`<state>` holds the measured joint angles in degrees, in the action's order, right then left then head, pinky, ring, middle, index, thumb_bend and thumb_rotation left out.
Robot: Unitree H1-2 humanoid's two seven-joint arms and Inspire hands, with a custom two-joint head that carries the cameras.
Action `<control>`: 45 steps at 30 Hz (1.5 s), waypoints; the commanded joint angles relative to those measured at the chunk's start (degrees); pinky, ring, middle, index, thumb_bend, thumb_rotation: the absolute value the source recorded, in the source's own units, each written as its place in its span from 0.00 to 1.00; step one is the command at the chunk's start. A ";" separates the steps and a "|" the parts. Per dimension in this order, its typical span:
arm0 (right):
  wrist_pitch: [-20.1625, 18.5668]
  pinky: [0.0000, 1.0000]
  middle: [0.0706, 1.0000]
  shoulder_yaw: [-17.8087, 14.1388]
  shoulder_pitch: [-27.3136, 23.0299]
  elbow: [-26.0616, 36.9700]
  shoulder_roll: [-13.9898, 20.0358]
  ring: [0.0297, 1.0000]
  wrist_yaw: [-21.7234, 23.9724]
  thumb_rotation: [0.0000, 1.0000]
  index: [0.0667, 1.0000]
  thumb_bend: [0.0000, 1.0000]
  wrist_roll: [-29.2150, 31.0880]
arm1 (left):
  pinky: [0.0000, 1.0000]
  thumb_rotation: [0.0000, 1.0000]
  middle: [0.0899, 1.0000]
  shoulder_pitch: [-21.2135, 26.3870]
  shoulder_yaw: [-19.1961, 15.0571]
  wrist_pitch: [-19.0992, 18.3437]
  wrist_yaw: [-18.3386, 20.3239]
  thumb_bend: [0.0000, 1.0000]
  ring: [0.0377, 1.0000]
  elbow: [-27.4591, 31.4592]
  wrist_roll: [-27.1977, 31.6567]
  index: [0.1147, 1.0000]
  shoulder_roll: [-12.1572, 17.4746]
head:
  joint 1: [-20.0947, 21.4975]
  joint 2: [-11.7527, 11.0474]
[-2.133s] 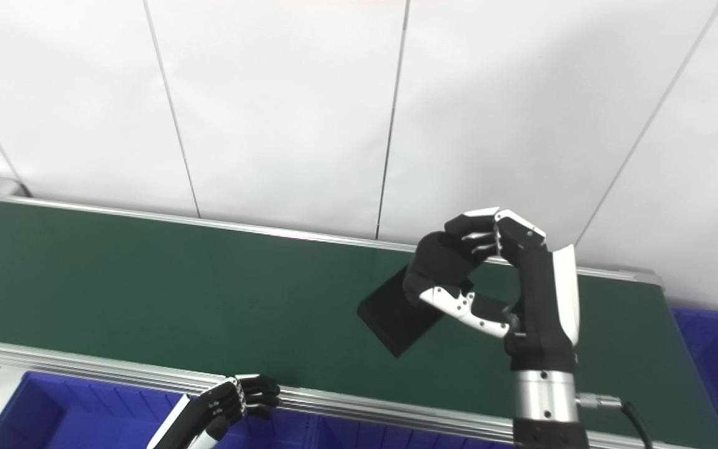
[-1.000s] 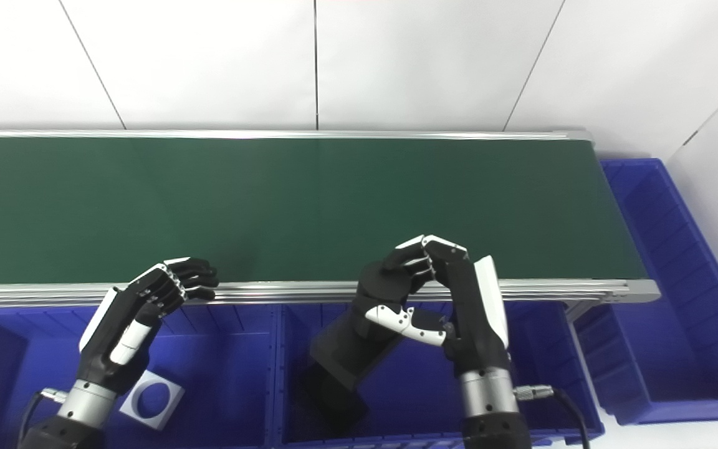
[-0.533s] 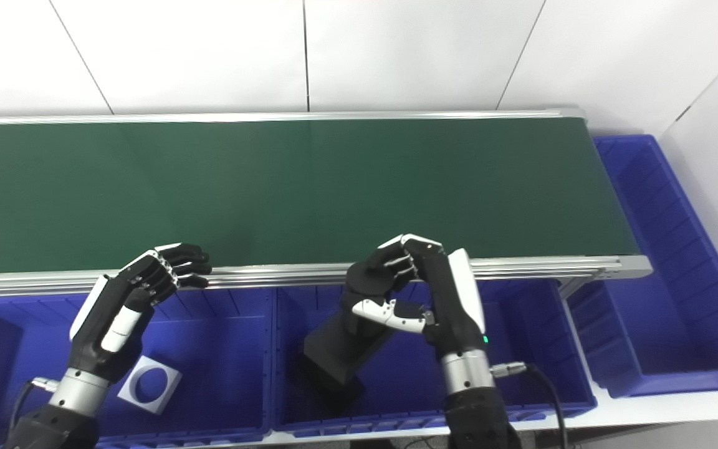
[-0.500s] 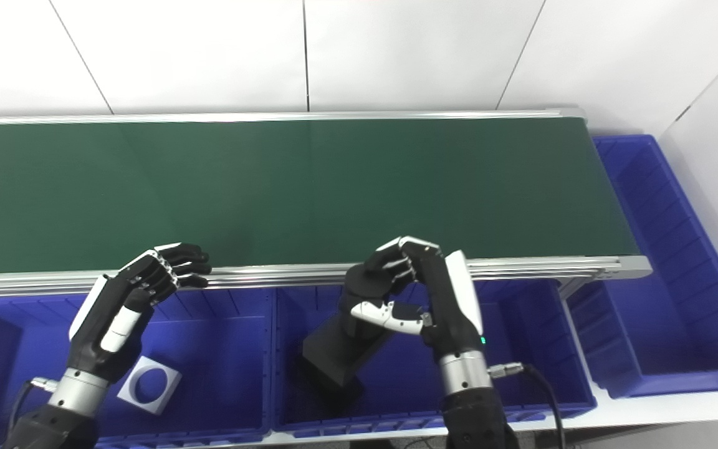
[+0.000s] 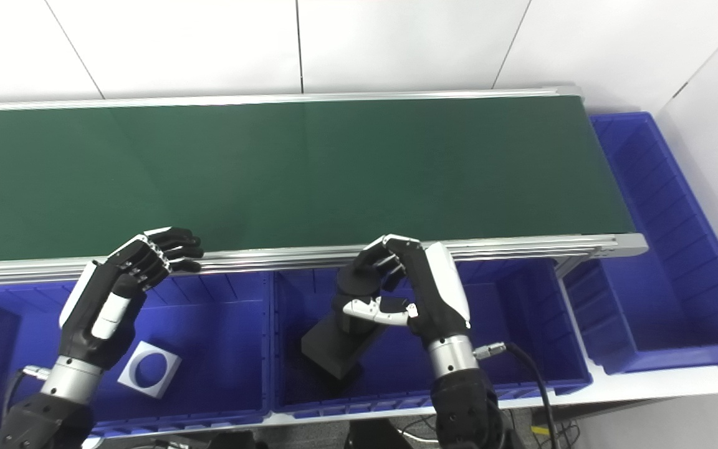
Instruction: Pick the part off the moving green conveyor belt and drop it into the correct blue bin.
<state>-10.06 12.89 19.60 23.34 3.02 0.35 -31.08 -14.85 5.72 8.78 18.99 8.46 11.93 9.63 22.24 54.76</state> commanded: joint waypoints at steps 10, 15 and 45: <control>1.00 0.39 0.48 0.66 -3.05 -2.21 3.08 0.43 -0.12 0.00 0.43 0.50 -6.18 | 0.62 0.79 0.69 0.28 -0.47 -0.57 0.73 0.78 0.67 2.61 1.48 0.66 0.97 | 1.12 1.14; 2.23 0.39 0.47 1.43 -3.23 -4.18 4.28 0.44 -1.25 0.00 0.43 0.50 -8.73 | 0.62 0.79 0.68 0.54 -0.51 -0.96 1.00 0.79 0.67 2.91 1.63 0.66 1.31 | 1.86 1.39; -6.65 0.69 0.80 7.03 -4.24 1.06 9.18 0.78 19.79 0.72 0.79 0.86 -27.02 | 0.61 0.78 0.68 0.67 -0.32 -1.87 0.90 0.79 0.66 3.43 1.43 0.66 1.44 | 0.61 1.07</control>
<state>-16.58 20.21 15.80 22.50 12.44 20.56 -57.77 -14.86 5.53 5.54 19.62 10.56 12.67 10.96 22.85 55.90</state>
